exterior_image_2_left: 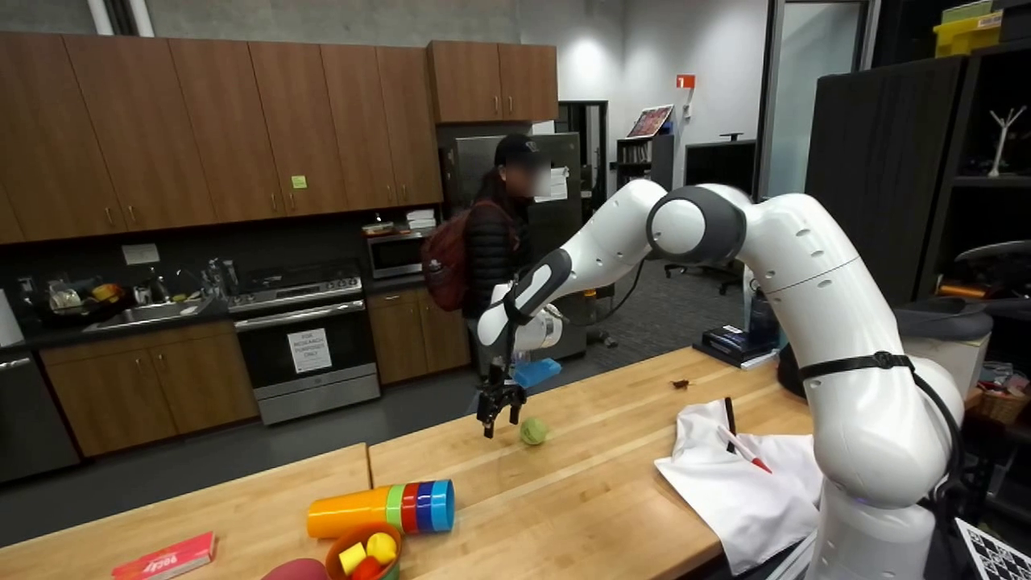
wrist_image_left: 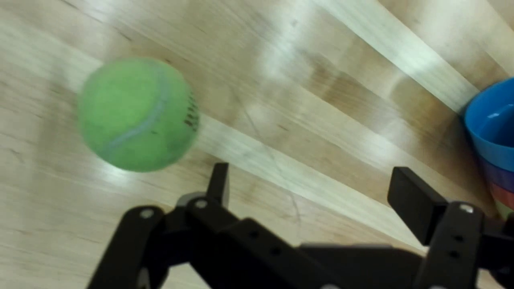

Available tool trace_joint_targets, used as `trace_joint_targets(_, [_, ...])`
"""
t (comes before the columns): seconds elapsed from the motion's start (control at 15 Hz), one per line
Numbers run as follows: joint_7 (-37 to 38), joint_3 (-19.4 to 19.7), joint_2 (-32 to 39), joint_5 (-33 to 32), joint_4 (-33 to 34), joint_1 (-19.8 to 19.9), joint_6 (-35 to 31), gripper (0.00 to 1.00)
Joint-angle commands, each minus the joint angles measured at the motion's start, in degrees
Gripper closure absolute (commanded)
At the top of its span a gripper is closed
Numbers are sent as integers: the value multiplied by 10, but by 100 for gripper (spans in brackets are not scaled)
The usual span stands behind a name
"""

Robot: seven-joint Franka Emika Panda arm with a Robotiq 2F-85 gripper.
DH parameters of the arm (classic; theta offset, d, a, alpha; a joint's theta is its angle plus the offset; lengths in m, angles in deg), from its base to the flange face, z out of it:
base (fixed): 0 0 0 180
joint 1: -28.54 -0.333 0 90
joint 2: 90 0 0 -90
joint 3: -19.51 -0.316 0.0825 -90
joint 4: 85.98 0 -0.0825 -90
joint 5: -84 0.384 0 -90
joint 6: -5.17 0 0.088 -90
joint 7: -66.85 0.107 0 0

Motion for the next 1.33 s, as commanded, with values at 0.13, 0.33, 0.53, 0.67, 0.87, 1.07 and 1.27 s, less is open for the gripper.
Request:
trace_joint_targets(0.13, [123,68,-18,-114,-46,-40,-88,0])
trace_joint_targets(0.33, [172,89,-14,-157,-46,-55,-104,0])
trace_joint_targets(0.53, [203,99,-14,-180,-47,-65,-107,0])
trace_joint_targets(0.67, [218,102,-14,-190,-48,-70,-108,0])
trace_joint_targets(0.87, [239,110,-15,-202,-55,-76,-116,26])
trace_joint_targets(1.07, [259,114,-14,-207,-62,-79,-132,37])
trace_joint_targets(1.27, [272,119,-16,-211,-68,-86,-143,60])
